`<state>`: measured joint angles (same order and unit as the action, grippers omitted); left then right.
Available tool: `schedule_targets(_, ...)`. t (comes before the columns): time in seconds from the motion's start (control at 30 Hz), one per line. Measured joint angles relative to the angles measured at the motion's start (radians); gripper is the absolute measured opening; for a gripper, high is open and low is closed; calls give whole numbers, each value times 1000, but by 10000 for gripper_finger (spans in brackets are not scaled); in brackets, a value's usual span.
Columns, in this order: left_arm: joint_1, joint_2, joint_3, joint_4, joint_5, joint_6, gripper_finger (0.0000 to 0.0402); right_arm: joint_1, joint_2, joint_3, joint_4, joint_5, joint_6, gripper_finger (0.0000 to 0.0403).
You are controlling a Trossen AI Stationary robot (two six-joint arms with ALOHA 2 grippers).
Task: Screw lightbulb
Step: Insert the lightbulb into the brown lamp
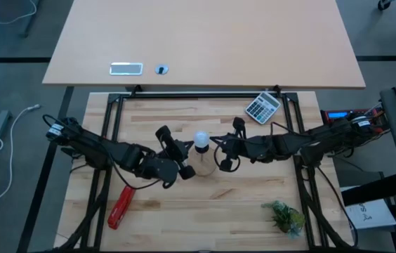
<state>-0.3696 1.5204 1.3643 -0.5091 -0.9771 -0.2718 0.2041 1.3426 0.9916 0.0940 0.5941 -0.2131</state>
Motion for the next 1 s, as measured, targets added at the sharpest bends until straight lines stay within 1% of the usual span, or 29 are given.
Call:
schedule_targets(0.17,13,0,0,-3,-3,-3,0,0,0,0,-2,-36,16,0)
schedule_targets(0.5,41,0,-11,-3,-8,-3,0,13,0,0,-4,-57,19,0)
schedule_targets(0.7,22,-1,-3,-12,-8,0,0,14,-5,0,-16,-45,22,0)
schedule_targets(0.87,-9,-6,3,-29,-1,-1,0,14,-5,0,-29,-2,22,0)
schedule_targets(1.0,-30,-6,3,-30,-2,-5,0,14,-5,0,-41,1,31,0)
